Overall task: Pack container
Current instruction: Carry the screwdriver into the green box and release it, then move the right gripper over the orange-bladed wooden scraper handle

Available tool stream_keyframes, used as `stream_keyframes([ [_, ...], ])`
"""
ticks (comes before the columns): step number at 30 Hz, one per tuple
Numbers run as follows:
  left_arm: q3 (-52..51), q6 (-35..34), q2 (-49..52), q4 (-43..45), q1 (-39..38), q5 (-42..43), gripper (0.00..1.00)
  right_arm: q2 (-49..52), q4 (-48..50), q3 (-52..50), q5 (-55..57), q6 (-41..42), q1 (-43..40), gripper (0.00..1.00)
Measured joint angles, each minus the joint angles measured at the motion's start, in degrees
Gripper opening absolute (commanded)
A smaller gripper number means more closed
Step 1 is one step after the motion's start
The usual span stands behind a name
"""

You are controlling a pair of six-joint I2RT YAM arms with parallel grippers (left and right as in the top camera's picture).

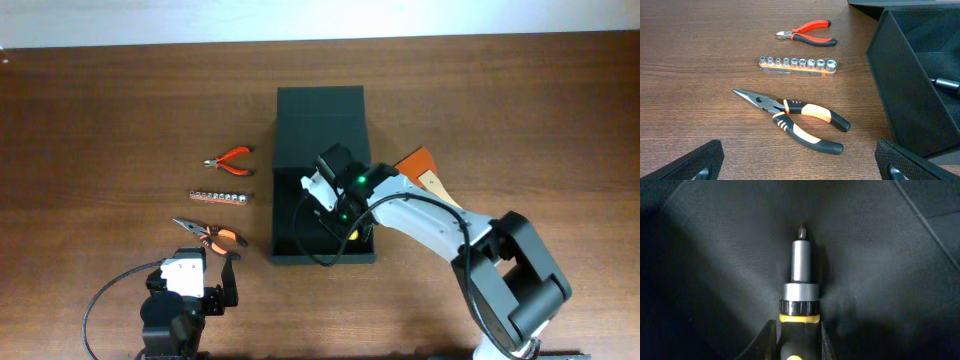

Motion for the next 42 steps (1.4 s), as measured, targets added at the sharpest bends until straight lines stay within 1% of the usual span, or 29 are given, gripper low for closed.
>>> stream_keyframes([
  [1,0.0,0.0,0.0,0.0,0.0,0.0,0.99,0.0,0.0,0.0,0.0,0.0,0.0,0.32],
  [2,0.0,0.0,0.0,0.0,0.0,0.0,0.99,0.0,0.1,0.0,0.0,-0.1,0.0,0.35],
  [5,0.0,0.0,0.0,0.0,0.0,0.0,0.99,0.0,0.1,0.0,-0.1,0.0,0.0,0.61],
  [6,0.0,0.0,0.0,0.0,0.0,0.0,0.99,0.0,0.1,0.0,-0.2,0.0,0.0,0.64],
  [11,0.0,0.0,0.0,0.0,0.0,0.0,0.99,-0.5,-0.5,0.1,-0.6,-0.1,0.0,0.66],
  [15,0.0,0.0,0.0,0.0,0.0,0.0,0.99,-3.0,-5.5,3.1,-0.6,-0.1,0.0,0.68],
  [19,0.0,0.0,0.0,0.0,0.0,0.0,0.99,-8.7,-12.2,9.7,-0.4,0.0,-0.3,0.73],
  [22,0.0,0.0,0.0,0.0,0.0,0.0,0.99,-15.3,-17.2,12.5,0.1,0.0,-1.4,0.81],
  [25,0.0,0.0,0.0,0.0,0.0,0.0,0.99,-22.8,-23.7,13.1,1.6,-0.1,-4.8,0.86],
  [26,0.0,0.0,0.0,0.0,0.0,0.0,0.99,-25.0,-25.6,13.1,2.1,-0.1,-6.6,0.9],
  [27,0.0,0.0,0.0,0.0,0.0,0.0,0.99,-27.4,-27.1,13.1,2.6,-0.2,-9.1,1.0],
  [31,0.0,0.0,0.0,0.0,0.0,0.0,0.99,-33.0,-28.0,12.6,4.1,-1.1,-19.4,0.99],
  [36,0.0,0.0,0.0,0.0,0.0,0.0,0.99,-32.2,-28.9,10.4,4.4,-6.5,-27.3,0.99],
  [38,0.0,0.0,0.0,0.0,0.0,0.0,0.99,-29.7,-28.9,10.2,4.6,-8.6,-29.0,0.99],
  [42,0.0,0.0,0.0,0.0,0.0,0.0,0.99,-21.8,-28.7,10.1,5.0,-12.6,-30.7,0.99],
])
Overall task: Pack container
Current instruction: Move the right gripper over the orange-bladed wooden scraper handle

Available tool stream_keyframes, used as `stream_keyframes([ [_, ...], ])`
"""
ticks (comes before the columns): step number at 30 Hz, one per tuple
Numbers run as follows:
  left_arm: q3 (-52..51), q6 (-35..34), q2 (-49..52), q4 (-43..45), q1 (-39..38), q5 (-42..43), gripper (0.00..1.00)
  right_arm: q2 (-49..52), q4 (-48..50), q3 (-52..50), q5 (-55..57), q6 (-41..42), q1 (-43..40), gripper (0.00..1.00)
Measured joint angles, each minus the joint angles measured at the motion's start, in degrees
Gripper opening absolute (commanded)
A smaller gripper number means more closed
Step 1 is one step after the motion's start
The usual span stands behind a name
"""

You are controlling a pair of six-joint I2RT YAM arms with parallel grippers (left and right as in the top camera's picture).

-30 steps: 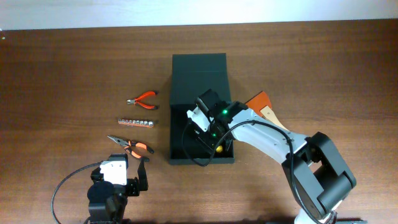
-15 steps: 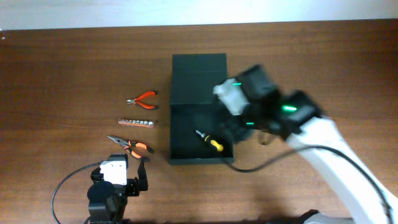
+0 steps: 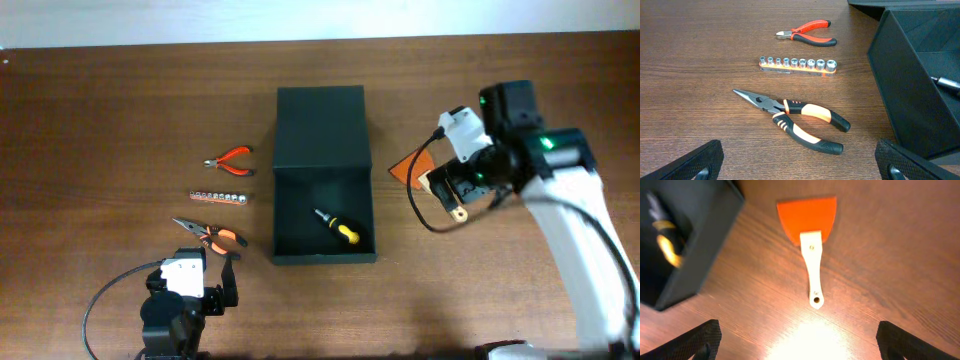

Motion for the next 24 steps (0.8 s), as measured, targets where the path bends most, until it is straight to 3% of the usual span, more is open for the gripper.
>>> stream_keyframes([
  [10,0.0,0.0,0.0,0.0,0.0,0.0,0.99,18.1,4.8,-0.6,0.3,-3.1,-0.2,0.99],
  [24,0.0,0.0,0.0,0.0,0.0,0.0,0.99,25.1,6.6,-0.6,-4.3,-3.9,-6.6,0.99],
])
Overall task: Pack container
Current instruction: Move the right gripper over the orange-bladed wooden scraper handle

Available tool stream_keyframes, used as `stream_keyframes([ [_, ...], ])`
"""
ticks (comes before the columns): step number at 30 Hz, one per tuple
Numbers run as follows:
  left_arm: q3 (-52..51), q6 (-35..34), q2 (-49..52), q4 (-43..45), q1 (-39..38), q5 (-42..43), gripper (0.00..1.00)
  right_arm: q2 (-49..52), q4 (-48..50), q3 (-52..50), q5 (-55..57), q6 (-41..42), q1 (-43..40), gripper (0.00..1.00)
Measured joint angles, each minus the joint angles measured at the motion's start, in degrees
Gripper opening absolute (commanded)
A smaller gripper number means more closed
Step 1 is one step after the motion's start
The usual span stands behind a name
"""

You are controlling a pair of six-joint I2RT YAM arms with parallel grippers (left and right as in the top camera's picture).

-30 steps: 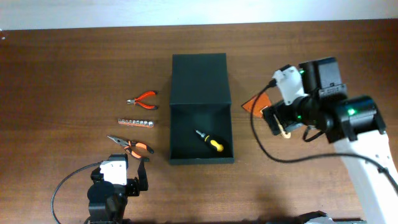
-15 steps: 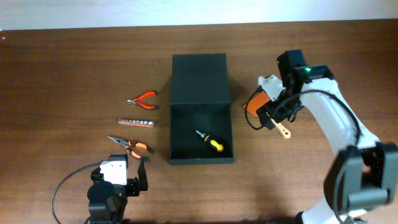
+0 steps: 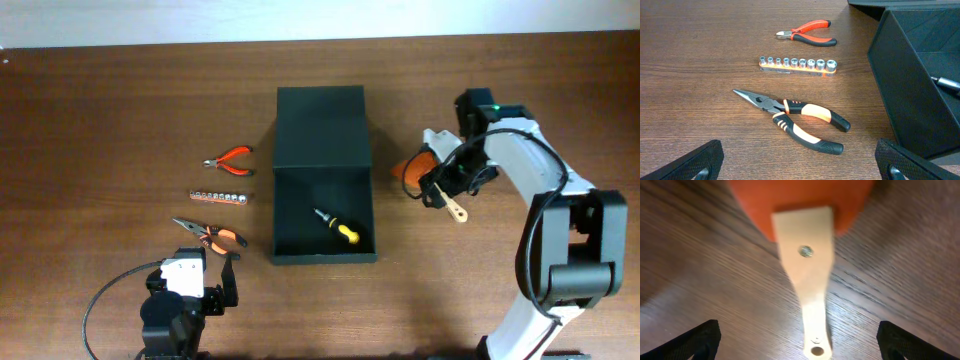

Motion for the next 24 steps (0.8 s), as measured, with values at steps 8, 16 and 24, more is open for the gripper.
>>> stream_keyframes([
  [8,0.0,0.0,0.0,0.0,0.0,0.0,0.99,0.2,0.7,0.0,-1.1,0.0,-1.8,0.96],
  [16,0.0,0.0,0.0,0.0,0.0,0.0,0.99,2.9,1.4,0.0,-1.1,1.3,-1.8,0.95],
  [24,0.0,0.0,0.0,0.0,0.0,0.0,0.99,4.0,2.6,-0.3,0.9,3.1,-1.8,0.93],
])
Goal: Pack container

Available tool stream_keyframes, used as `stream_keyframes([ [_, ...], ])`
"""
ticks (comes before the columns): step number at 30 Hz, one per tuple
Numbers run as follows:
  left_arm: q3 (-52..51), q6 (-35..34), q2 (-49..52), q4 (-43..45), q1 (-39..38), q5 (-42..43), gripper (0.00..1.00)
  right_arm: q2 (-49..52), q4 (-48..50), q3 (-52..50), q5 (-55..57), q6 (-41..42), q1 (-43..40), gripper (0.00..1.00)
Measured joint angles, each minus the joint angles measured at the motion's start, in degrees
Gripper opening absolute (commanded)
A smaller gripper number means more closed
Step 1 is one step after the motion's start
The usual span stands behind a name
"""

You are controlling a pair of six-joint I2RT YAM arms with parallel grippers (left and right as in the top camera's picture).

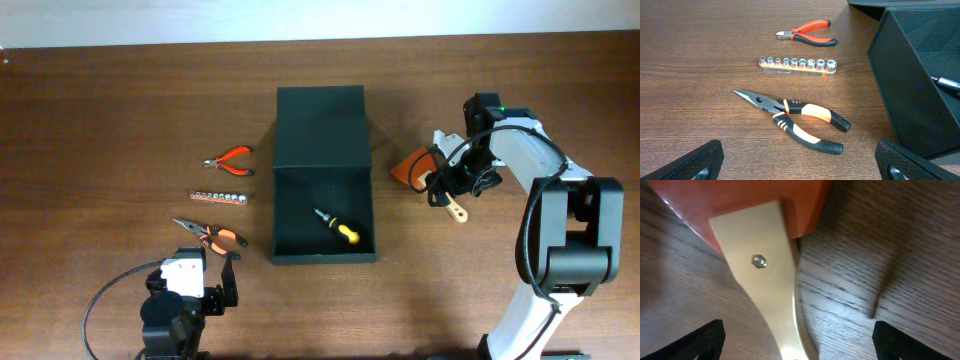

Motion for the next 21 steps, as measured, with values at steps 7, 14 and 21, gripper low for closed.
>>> stream_keyframes([
  [7,0.0,0.0,0.0,0.0,0.0,0.0,0.99,0.0,0.7,-0.1,1.7,1.5,0.0,0.89],
  [14,0.0,0.0,0.0,0.0,0.0,0.0,0.99,0.0,1.4,-0.7,3.5,2.9,0.2,0.88],
  [21,0.0,0.0,0.0,0.0,0.0,0.0,0.99,0.0,3.2,-3.1,6.0,3.9,1.7,0.76],
])
